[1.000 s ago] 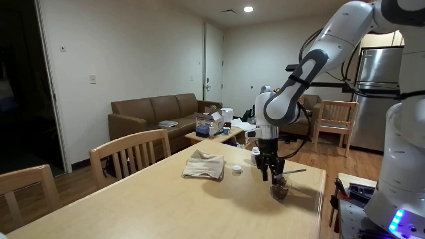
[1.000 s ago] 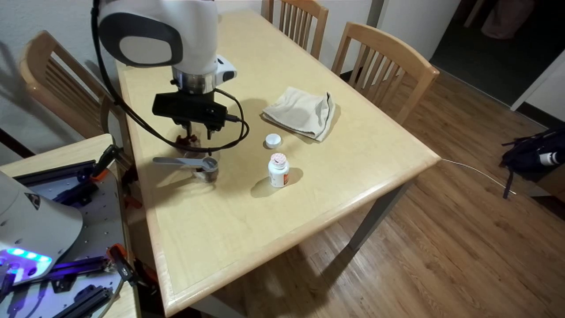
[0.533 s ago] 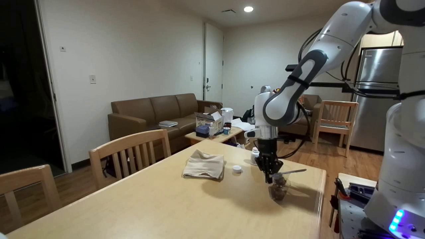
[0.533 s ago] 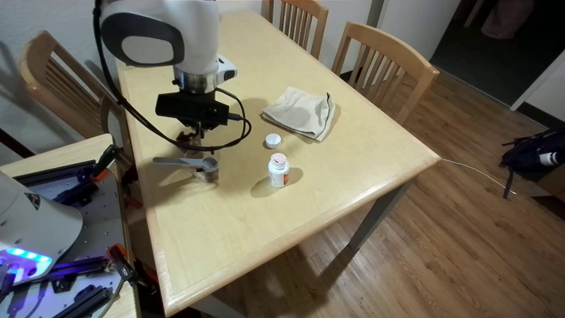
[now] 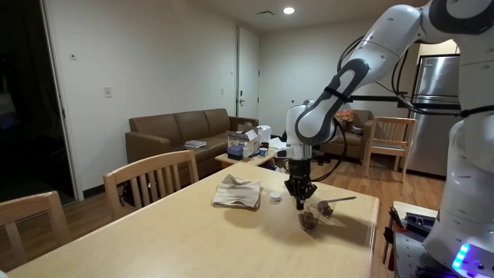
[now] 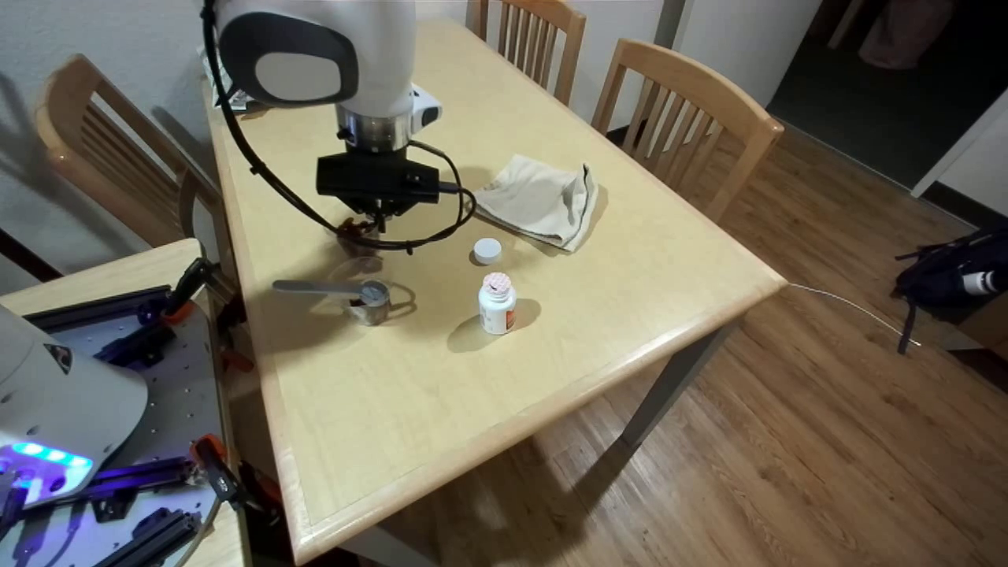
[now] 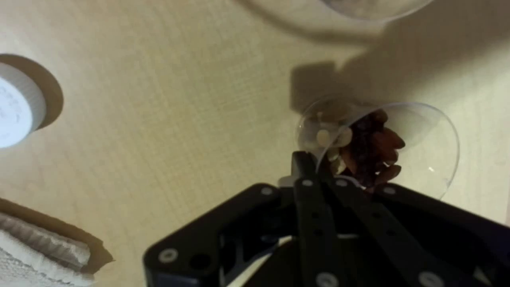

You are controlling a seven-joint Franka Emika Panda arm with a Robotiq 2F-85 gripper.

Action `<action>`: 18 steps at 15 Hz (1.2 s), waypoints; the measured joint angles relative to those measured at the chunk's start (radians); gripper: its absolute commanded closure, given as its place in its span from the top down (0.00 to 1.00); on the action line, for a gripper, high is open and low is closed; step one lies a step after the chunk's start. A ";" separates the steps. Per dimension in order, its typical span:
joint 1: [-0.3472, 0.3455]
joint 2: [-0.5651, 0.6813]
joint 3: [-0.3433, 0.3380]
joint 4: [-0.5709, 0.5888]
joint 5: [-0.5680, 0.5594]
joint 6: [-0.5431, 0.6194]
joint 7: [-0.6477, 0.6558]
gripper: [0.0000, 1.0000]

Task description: Use the white towel to wipe the table, then take the white lid and put it on the table, then move the clear cup towards the towel

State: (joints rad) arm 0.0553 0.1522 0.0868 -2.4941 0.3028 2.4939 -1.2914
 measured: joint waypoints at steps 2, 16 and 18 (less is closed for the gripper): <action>-0.001 0.028 0.004 0.043 -0.002 0.000 -0.016 0.00; 0.011 0.265 0.108 0.432 -0.208 -0.124 -0.066 0.00; 0.023 0.299 0.111 0.488 -0.243 -0.158 -0.066 0.00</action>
State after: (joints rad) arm 0.0784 0.4507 0.1977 -2.0057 0.0595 2.3358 -1.3571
